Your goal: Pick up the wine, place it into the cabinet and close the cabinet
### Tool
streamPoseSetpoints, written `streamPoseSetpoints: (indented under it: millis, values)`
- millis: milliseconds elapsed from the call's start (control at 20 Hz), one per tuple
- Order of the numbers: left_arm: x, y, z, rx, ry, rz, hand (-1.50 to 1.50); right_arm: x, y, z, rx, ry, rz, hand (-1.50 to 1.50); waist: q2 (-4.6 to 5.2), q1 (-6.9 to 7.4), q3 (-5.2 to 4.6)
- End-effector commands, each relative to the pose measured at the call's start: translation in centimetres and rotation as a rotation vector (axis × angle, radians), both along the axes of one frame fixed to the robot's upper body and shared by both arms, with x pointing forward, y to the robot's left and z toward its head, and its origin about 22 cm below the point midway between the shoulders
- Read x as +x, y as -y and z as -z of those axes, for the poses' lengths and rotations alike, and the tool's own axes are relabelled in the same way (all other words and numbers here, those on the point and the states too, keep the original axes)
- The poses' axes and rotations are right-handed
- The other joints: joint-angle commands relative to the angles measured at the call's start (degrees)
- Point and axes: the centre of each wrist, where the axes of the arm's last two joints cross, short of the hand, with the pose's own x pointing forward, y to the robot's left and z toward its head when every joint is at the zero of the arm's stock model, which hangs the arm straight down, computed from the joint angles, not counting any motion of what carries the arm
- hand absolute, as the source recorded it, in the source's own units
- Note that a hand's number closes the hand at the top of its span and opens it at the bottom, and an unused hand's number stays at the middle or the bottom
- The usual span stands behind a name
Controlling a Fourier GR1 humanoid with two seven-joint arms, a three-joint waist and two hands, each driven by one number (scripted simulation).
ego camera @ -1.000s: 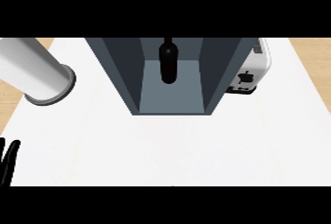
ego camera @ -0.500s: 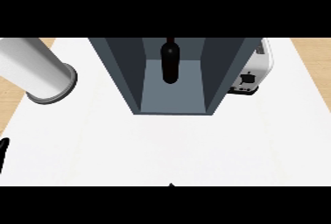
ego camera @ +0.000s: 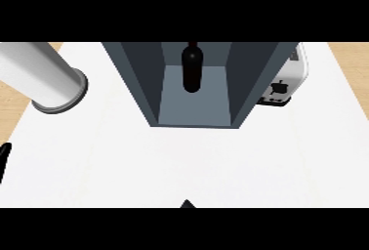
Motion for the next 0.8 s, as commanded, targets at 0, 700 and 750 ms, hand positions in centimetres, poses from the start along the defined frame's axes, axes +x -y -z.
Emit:
streamPoseSetpoints:
  millis: [0,700,750]
  values:
    - [0.3,-1.1,-0.5,-0.004,0.003,0.003,-1.5,1.2,-3.7,-2.5,0.08,-0.002,-0.082,1.5,0.03,1.12,-0.03]
    - [-0.1,0.6,1.3,-0.02,0.001,-0.015,-1.5,12.9,-10.7,-6.5,0.034,0.13,0.071,1.5,0.3,0.61,0.12]
    - [0.6,0.9,0.9,-0.033,0.007,-0.02,-1.5,13.1,-11.5,-8.1,0.008,0.166,0.071,1.5,0.33,0.43,0.1]
